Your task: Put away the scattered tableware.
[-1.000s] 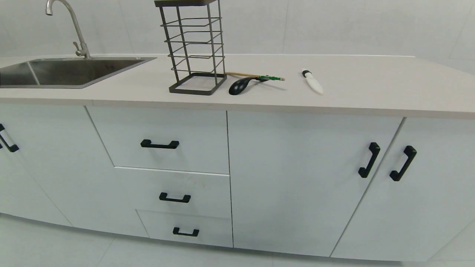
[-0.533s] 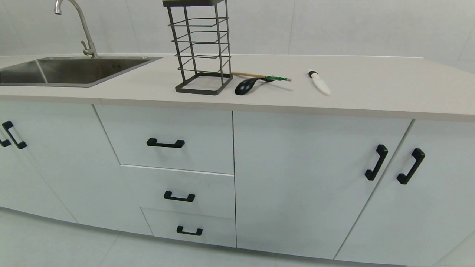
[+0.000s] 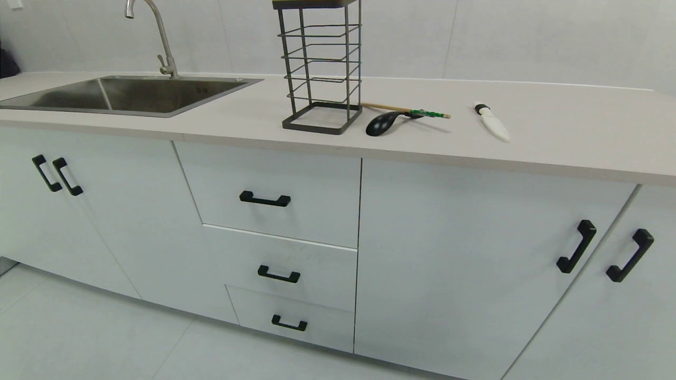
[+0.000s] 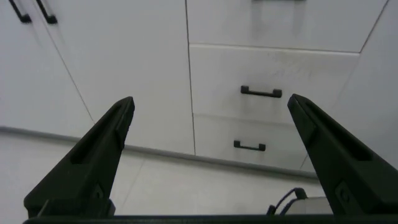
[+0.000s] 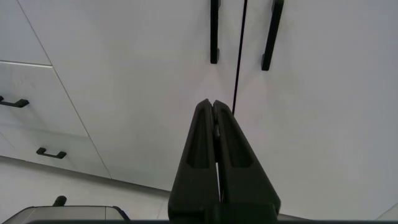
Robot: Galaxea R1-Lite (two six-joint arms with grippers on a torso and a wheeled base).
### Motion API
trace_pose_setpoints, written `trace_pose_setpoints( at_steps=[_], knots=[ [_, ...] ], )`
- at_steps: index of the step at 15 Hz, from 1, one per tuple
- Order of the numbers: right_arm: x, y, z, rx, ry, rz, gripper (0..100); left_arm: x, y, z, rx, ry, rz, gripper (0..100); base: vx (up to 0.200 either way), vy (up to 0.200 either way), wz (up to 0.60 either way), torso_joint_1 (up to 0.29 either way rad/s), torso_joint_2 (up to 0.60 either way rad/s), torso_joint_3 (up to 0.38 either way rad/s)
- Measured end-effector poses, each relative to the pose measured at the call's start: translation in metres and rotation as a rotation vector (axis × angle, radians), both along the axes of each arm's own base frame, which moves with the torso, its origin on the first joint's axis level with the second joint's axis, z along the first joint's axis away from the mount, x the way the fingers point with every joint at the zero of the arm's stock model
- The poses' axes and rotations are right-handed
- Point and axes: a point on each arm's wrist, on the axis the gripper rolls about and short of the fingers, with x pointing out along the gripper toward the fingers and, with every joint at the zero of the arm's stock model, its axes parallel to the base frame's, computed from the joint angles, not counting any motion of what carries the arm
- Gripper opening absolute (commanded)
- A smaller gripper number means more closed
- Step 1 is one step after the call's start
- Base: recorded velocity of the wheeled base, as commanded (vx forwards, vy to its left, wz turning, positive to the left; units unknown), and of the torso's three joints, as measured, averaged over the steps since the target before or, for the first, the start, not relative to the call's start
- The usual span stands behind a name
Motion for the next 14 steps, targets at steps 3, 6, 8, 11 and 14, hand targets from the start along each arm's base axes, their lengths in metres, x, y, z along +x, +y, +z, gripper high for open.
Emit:
trace_pose_setpoints(
  at_steps=[3, 6, 8, 11, 14],
  knots=[
    [0.000, 0.000, 0.000, 0.000, 0.001, 0.000, 0, -0.014, -0.001, 0.051, 0.007, -0.182, -0.054, 100, 0.000, 0.000, 0.00, 0.000, 0.00, 0.000],
    [0.000, 0.000, 0.000, 0.000, 0.000, 0.000, 0, -0.014, -0.003, 0.063, 0.015, -0.084, -0.164, 100, 0.000, 0.000, 0.00, 0.000, 0.00, 0.000],
    [0.000, 0.000, 0.000, 0.000, 0.001, 0.001, 0, -0.009, -0.004, 0.066, 0.025, -0.043, -0.194, 100, 0.000, 0.000, 0.00, 0.000, 0.00, 0.000],
    [0.000, 0.000, 0.000, 0.000, 0.000, 0.000, 0, 0.002, -0.006, 0.078, 0.093, 0.001, -0.265, 100, 0.000, 0.000, 0.00, 0.000, 0.00, 0.000],
    [0.000, 0.000, 0.000, 0.000, 0.001, 0.000, 0, 0.017, -0.008, 0.098, 0.324, -0.012, -0.348, 100, 0.000, 0.000, 0.00, 0.000, 0.00, 0.000]
  ],
)
